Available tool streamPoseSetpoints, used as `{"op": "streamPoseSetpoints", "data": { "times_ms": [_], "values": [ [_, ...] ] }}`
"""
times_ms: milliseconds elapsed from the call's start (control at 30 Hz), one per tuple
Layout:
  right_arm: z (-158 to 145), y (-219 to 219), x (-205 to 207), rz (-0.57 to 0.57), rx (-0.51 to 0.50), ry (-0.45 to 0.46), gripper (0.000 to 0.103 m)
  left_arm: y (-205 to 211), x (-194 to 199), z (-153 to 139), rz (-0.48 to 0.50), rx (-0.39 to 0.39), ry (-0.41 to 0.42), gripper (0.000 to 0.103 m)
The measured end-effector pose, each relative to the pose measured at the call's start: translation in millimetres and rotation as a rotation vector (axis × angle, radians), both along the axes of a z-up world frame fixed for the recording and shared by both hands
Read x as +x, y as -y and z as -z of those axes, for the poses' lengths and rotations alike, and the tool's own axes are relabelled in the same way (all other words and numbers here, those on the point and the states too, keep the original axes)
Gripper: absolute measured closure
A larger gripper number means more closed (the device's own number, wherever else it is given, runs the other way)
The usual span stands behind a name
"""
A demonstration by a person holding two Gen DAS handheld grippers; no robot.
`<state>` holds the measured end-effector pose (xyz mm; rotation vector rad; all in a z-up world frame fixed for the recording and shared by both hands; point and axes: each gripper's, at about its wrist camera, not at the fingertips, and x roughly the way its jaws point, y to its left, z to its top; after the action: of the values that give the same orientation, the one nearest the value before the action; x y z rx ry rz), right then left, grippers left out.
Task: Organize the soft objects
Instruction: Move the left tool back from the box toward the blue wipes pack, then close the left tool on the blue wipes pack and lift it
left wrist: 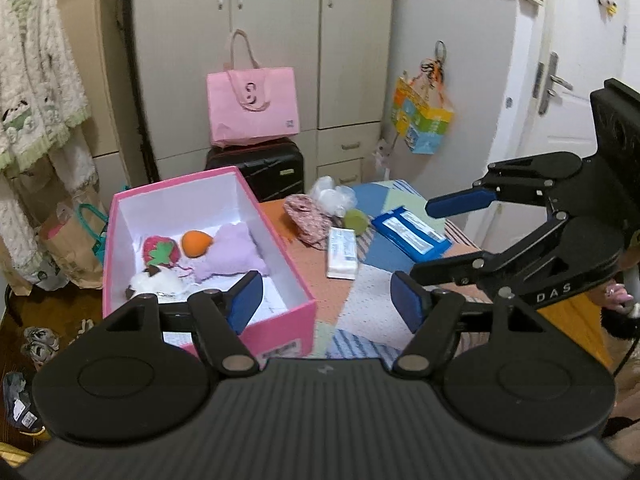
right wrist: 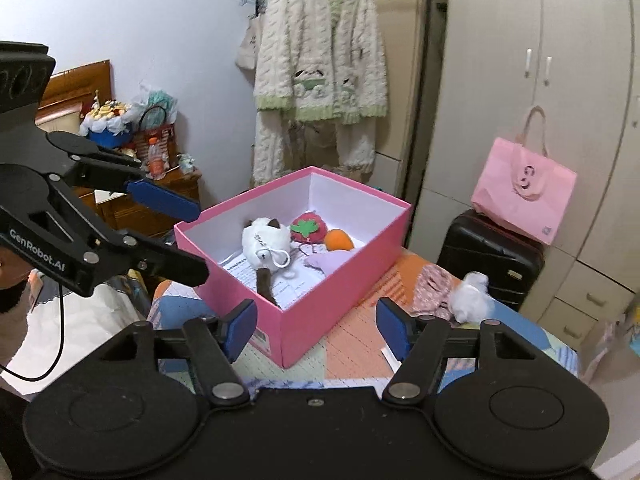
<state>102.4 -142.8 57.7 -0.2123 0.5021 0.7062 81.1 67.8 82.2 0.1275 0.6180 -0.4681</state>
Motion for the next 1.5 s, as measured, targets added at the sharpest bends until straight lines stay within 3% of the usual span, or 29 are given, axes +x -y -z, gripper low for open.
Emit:
{"op": "streamPoseSetpoints", "data": {
  "times_ms": [300,600,867,1033,1167,1400,1500],
  "values": [
    [20.2,39.8,-17.7,0.063,-0.005,-0.014,0.029,42.7,-14.6,16.8,0.062,0.083,0.060,0.032],
    [52.7,75.9,-19.4,0.140,-0.036,0.000,0.022,85.1,8.7,54.6,0.152,0.061,-0.042,0.032],
    [96.9,99.7,17.7,0.250,-0.039,-0.015,0.019,114.4,42.8,77.5,0.176,0.023,-0.087,0.024],
    [120.6,112.0,40.0,0.262,-0.014,-0.005,0.019,124.0,67.2,88.6,0.156,-0.019,-0.089,0.016],
    [137.6,114.3,61.9,0.337,-0.039,-0.011,0.019,135.8,87.7,97.3,0.104,-0.033,-0.075,0.012],
    [155.2,126.4,94.6,0.360,0.060,-0.060,0.019,153.2,126.4,115.3,0.029,-0.104,-0.077,0.008],
    [161.7,138.5,109.5,0.405,0.151,-0.112,0.019,163.7,138.0,126.6,0.030,-0.105,-0.082,0.008]
  ]
}}
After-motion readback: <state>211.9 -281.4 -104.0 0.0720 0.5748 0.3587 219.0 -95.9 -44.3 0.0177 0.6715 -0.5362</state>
